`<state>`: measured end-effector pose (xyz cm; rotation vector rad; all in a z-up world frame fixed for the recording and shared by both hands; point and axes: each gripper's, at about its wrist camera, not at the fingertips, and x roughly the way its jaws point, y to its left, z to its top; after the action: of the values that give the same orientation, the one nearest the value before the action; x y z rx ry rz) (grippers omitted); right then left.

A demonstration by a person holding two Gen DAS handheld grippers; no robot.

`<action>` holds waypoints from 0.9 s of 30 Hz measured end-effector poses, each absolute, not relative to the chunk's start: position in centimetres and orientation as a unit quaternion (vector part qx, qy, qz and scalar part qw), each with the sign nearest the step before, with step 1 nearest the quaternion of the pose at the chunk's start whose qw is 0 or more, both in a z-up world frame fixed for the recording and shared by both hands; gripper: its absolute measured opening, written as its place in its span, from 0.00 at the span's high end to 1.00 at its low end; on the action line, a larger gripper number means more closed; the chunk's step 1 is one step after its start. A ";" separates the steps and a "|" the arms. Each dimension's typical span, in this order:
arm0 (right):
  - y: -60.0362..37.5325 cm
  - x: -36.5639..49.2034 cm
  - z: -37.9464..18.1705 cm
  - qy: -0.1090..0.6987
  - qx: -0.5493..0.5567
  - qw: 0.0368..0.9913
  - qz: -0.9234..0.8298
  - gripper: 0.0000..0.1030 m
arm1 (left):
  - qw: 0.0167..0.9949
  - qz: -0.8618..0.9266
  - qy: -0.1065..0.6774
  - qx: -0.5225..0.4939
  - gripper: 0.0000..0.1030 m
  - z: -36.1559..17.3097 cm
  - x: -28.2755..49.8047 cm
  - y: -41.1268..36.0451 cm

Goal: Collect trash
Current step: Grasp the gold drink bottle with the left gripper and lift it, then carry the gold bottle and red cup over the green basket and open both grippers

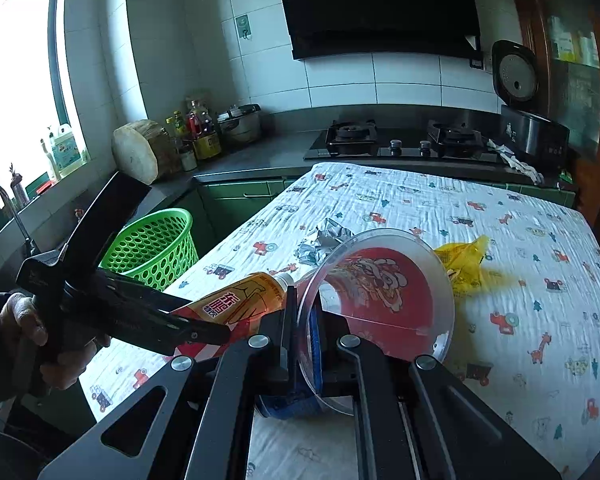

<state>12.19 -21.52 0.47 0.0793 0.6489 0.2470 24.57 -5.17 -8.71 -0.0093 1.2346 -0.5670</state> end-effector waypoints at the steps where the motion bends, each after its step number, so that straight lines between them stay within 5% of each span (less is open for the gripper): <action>1: -21.5 12.1 0.5 0.319 0.038 0.939 0.121 0.94 | 0.777 -0.261 0.573 -0.006 0.25 -8.8 24.6 -5.3; 13: -21.8 11.5 0.7 0.317 0.040 0.941 0.115 0.94 | 0.768 -0.239 0.595 0.007 0.21 -9.6 26.3 -7.1; 27: -21.9 11.7 0.9 0.318 0.049 0.940 0.114 0.94 | 0.767 -0.255 0.589 -0.004 0.29 -9.4 26.2 -7.1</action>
<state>11.69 -21.91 0.88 0.0994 0.6488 0.2322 26.23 -7.09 -9.36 -0.0091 1.2800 -0.5540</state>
